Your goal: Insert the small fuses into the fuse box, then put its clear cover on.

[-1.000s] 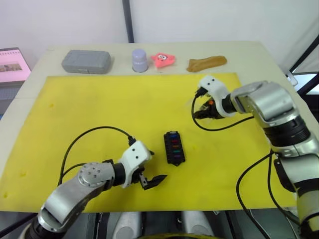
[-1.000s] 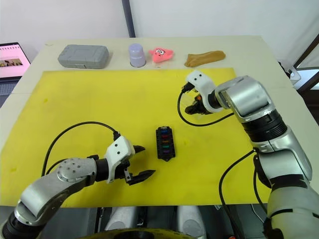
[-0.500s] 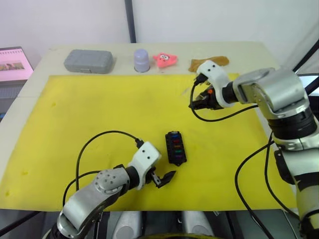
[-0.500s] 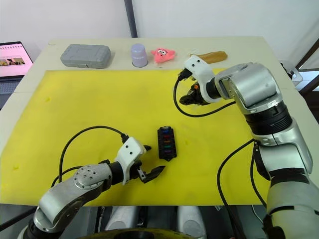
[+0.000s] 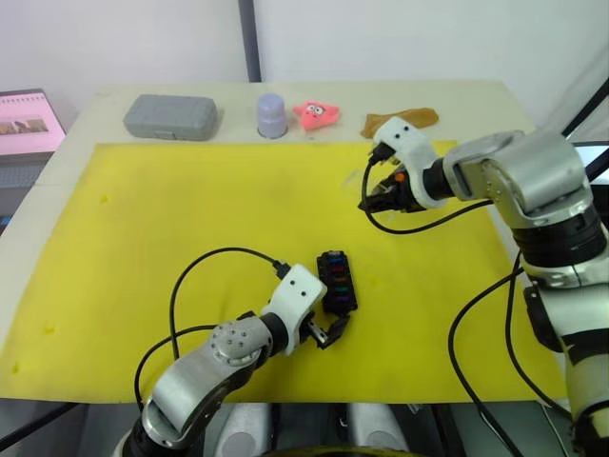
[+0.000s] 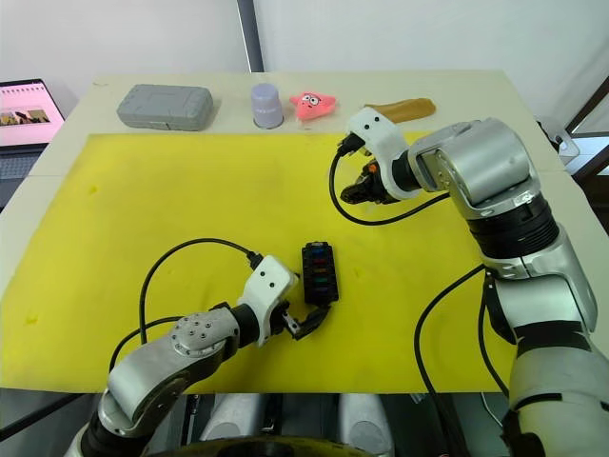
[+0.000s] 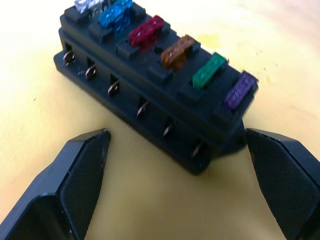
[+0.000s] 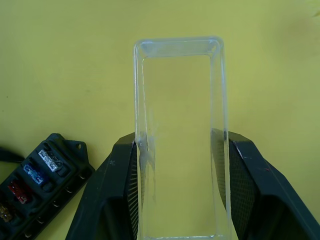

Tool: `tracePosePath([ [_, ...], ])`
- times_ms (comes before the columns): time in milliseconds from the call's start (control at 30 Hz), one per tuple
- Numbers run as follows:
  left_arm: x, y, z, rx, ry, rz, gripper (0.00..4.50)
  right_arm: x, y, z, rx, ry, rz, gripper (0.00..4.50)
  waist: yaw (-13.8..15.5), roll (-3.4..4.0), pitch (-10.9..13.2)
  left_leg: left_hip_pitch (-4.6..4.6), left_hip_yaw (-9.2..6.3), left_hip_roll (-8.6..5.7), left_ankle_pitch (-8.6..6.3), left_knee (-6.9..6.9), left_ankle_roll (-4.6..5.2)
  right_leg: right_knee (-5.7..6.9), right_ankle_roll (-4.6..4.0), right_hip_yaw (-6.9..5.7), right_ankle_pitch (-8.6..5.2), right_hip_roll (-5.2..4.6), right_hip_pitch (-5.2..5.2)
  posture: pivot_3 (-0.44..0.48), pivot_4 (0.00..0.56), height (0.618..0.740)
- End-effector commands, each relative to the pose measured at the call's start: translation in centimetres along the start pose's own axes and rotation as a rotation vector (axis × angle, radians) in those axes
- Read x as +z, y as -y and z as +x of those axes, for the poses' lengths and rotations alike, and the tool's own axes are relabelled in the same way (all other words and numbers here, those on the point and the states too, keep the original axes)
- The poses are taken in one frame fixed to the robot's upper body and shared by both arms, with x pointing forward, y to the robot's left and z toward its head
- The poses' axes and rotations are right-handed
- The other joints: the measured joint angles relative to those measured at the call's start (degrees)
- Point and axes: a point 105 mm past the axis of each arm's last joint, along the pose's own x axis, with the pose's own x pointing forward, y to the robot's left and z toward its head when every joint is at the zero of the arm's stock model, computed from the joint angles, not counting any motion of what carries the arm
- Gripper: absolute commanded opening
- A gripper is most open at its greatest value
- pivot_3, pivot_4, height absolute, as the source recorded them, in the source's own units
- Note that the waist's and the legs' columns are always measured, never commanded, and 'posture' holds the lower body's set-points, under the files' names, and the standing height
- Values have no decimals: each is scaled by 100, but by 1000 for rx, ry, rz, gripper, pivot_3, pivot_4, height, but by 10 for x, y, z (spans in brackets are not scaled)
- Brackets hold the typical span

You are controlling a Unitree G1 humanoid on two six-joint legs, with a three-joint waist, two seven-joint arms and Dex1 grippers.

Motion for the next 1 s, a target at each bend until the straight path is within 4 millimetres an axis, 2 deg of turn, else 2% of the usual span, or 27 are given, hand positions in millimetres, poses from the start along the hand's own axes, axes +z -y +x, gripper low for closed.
tracePosePath([
  [33, -1, -9, 0, 38, -7, 22, 4500, 13, 3, -15, -32, 65, -28, 1682, 0, 0, 0, 0, 0, 0, 0, 0, 0, 0, 0, 0, 0, 0, 0, 0, 150, 740],
  [133, -4, -28, -10, 60, -25, 51, 4500, 14, 3, -14, -36, 71, -33, 1682, -13, 0, 0, 1, 0, 1, 0, 0, 0, 0, 0, 0, 0, 1, 0, 0, 150, 740],
  [300, -6, -43, -26, -6, -43, 120, 4500, 15, 1, -12, -29, 80, -41, 1682, -62, 1, 0, 5, 1, 14, 0, -5, 0, 1, -1, -1, 0, 8, -4, 0, 150, 740],
  [500, 0, -68, -36, 31, -28, 139, 4500, 16, -1, -11, -25, 89, -45, 1682, -37, 2, -1, 4, 1, 16, 0, -9, 0, 1, -1, -1, 0, 8, -8, 0, 150, 740],
  [567, 1, -69, -39, 7, -25, 145, 4500, 16, -1, -11, -24, 94, -46, 1682, -37, 2, -1, 4, 0, 16, 0, -9, -1, 1, -2, -2, 0, 8, -8, 0, 150, 740],
  [733, 1, -42, -40, -121, 1, 87, 4500, 16, -3, -11, -25, 104, -47, 1682, -29, 2, -1, 0, -1, 14, 1, -9, -2, -2, -1, -1, 0, 4, -8, 0, 150, 740],
  [1000, -9, -29, -27, -81, -16, 72, 4500, 16, -2, -13, -31, 113, -46, 1682, -15, 2, -1, 0, -1, 7, 0, -9, -1, -6, -1, 0, 0, 2, -4, 0, 150, 740],
])
